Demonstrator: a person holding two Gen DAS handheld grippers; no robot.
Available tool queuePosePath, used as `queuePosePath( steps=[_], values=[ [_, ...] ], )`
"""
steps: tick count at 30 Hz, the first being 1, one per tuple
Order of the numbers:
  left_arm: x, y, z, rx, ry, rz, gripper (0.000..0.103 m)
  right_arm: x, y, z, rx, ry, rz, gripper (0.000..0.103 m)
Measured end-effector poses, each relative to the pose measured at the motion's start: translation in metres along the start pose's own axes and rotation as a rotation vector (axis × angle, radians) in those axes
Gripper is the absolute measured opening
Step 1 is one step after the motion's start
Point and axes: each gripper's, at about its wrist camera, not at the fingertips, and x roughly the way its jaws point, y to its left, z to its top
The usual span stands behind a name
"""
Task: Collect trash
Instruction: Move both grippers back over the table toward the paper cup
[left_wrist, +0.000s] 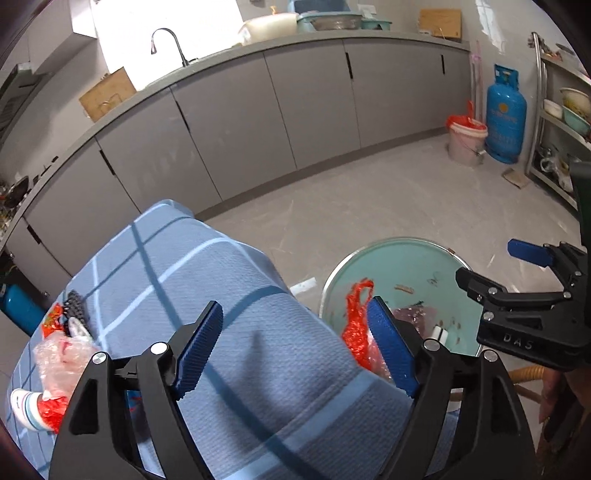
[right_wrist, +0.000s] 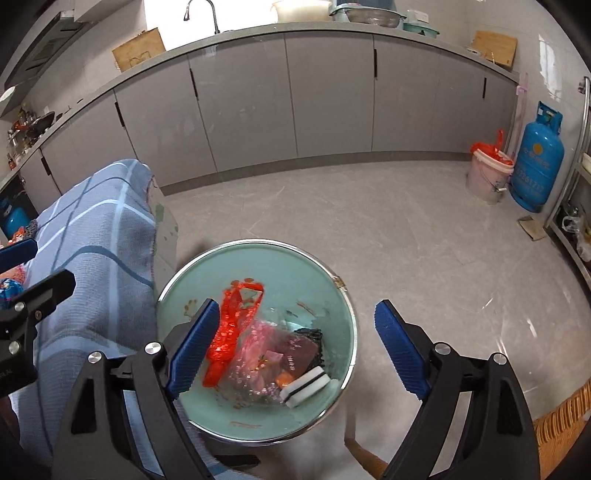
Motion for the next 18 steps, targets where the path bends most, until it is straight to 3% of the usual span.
queuePosePath(
  steps=[10, 18],
  values=[
    [-0.033, 0.033, -0.002, -0.061, -0.048, 0.052, 0.080, -0.020, 0.036, 0.008, -0.045, -0.034, 0.060, 0.086],
    [-0.063, 0.088, -0.025, -0.129, -0.070, 0.158, 0.081, -0.034, 0.076, 0.012, -0.092, -0.053, 0.121, 0.086]
  ],
)
